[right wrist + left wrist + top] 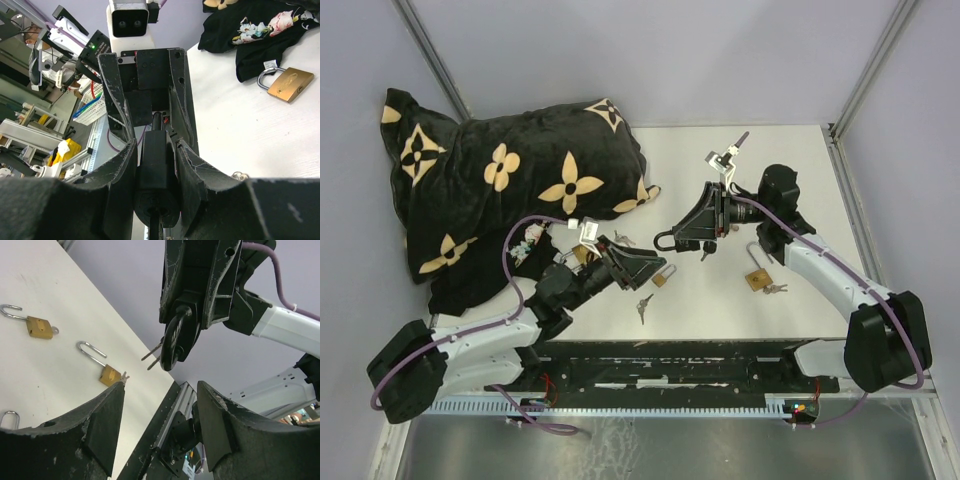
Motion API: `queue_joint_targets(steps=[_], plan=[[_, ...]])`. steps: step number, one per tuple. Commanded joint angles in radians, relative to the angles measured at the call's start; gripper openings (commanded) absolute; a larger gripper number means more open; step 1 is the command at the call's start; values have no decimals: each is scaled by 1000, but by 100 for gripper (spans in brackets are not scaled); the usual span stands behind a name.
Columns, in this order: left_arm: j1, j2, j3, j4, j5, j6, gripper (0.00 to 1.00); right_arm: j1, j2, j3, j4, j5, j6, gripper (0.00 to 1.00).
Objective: Lock with the key
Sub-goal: Lock the lock, then remove the key from the lock.
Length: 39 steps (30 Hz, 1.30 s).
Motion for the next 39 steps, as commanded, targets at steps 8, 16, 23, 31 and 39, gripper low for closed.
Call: queue_joint_targets(steps=[8,16,23,31,39], plan=[[31,137,118,171,120,-67,49,10,2,40,50,-14,-12,2],[48,128,128,141,127,-51,39,16,7,44,22,-15,-31,3],[55,147,144,154,149,-45,31,23,13,51,-19,-14,-65,4],[82,144,89,287,189,-64,3,22,20,91,-181,-6,-173,34],[112,85,13,325,177,-97,3,-3,13,125,-298,-34,-269,77]])
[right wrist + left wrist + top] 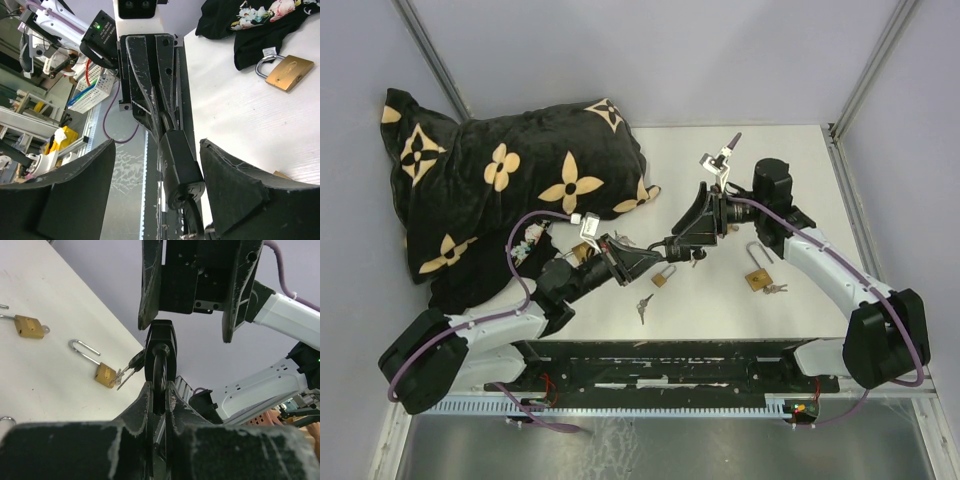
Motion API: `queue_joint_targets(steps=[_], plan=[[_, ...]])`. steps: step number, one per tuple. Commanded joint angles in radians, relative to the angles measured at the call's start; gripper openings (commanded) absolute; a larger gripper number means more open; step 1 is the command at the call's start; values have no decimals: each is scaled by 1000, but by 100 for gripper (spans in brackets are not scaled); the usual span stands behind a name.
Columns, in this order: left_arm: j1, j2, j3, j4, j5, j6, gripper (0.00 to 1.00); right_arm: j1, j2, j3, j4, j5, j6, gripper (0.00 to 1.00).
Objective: Lock with the key
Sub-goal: Remove the key from the lock.
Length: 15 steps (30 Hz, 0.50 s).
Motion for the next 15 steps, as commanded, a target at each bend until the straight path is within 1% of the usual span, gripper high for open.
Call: queue_joint_targets(steps=[1,6,12,15], plan=[[18,-70,-11,163,5,-45,3,-19,-14,68,-100,-12,-115,79],[46,-102,-31,177,20,-62,3,-31,10,108,-261,-13,-244,80],[81,-137,-50,183,35,-79,3,-32,44,138,-377,-30,-369,79],[96,-151,-58,178,48,-86,3,-35,37,139,-389,-36,-388,79]])
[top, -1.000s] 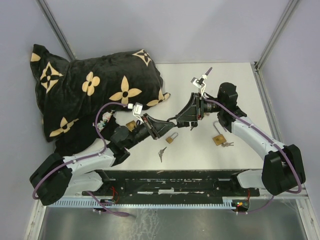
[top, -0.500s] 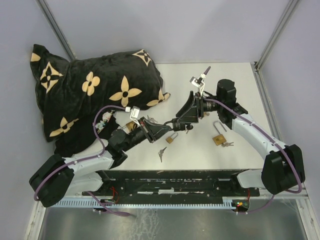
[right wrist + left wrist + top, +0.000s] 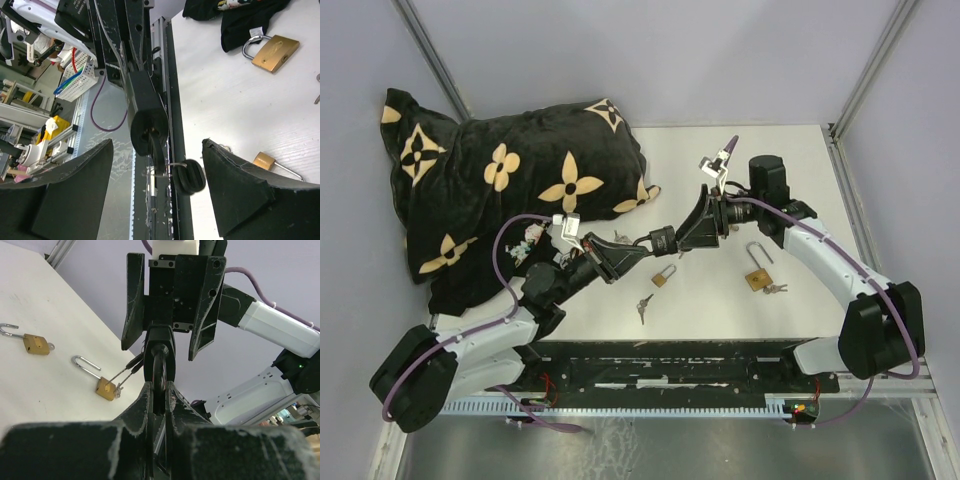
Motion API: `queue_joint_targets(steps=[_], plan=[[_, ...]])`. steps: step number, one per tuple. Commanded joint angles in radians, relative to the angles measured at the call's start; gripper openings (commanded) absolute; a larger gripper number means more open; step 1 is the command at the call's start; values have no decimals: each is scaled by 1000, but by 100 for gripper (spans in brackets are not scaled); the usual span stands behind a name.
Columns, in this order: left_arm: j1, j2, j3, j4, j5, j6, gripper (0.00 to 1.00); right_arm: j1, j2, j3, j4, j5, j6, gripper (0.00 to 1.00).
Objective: Lock with the key
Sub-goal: Remove the key from the lock.
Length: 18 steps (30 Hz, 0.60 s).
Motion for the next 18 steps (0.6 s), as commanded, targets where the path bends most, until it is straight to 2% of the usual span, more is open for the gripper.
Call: queue_joint_targets(steps=[1,8,12,18], plan=[[23,-52,2,154,31,-52,3,-8,-11,46,-61,-25,-96,79],[42,-61,-2,158,45,-61,3,-9,-5,52,-95,-13,-126,76],[49,-62,-2,161,52,-65,3,-9,-1,61,-132,-13,-160,70],[58,-63,4,159,58,-70,3,-9,5,67,-142,-13,-166,67]])
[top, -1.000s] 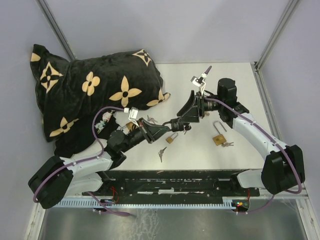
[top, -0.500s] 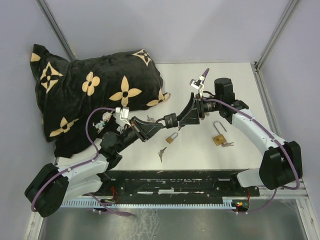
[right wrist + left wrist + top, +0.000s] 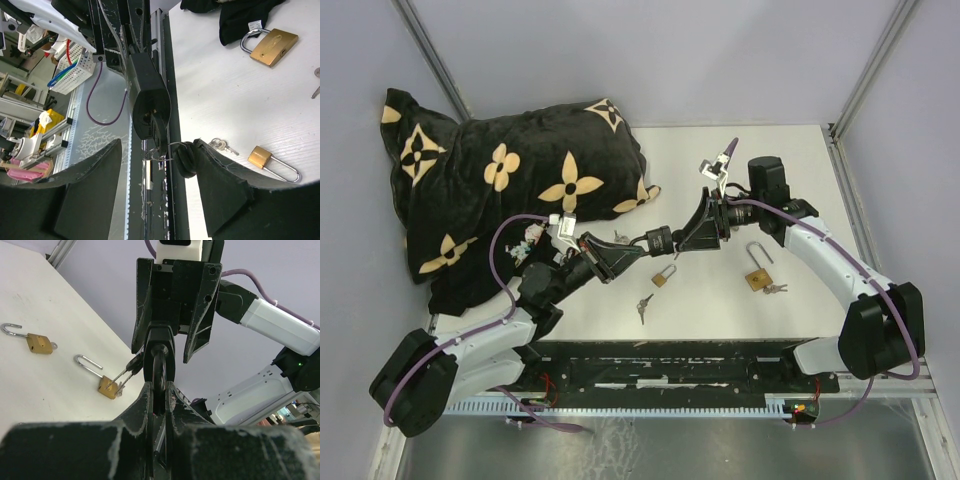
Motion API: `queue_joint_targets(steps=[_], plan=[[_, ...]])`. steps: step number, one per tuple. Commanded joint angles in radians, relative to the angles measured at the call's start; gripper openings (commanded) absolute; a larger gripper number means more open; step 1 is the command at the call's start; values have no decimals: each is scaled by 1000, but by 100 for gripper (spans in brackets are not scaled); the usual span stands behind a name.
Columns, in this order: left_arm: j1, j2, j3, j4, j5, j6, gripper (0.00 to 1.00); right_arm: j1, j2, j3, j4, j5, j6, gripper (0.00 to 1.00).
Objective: Lock with the key
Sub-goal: Remove the key from the lock.
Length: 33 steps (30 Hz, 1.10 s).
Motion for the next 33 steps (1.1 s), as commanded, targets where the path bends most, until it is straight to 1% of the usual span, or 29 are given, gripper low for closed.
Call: queue_joint_targets(steps=[1,3,5,6,8,10,12,13,15,19,22,23,24,25,27,28,33], plan=[[10,-33,28,158,17,-60,3,-3,3,49,3,-11,-24,67],[10,-26,31,158,25,-64,3,-3,2,42,41,-19,36,67],[10,-14,31,167,32,-71,3,-3,-2,13,161,-22,148,66],[9,-8,32,173,33,-75,3,-4,-3,0,221,-17,193,64],[10,4,33,184,37,-81,3,-3,-3,-9,253,-9,232,59],[10,12,36,188,39,-82,3,-2,-2,-6,251,-7,234,52],[11,17,39,192,38,-83,3,-1,-2,-4,246,-9,231,42],[11,18,40,194,37,-83,3,-1,-2,-1,240,-11,225,39],[11,19,42,194,35,-83,3,0,1,8,208,-18,195,39],[11,16,40,195,29,-87,3,4,11,30,129,-27,127,41],[13,9,36,194,23,-87,3,4,13,32,123,-28,123,40],[14,8,35,195,22,-87,3,4,12,34,122,-27,123,38],[14,7,34,194,23,-88,3,4,10,34,121,-27,123,33],[14,5,32,194,24,-88,3,5,8,37,119,-27,123,25],[15,1,28,194,23,-88,3,4,3,42,118,-29,124,7],[16,-4,24,194,22,-87,3,5,-1,45,117,-35,123,2],[72,-79,-23,202,6,-111,3,-48,1,52,106,-60,107,2]])
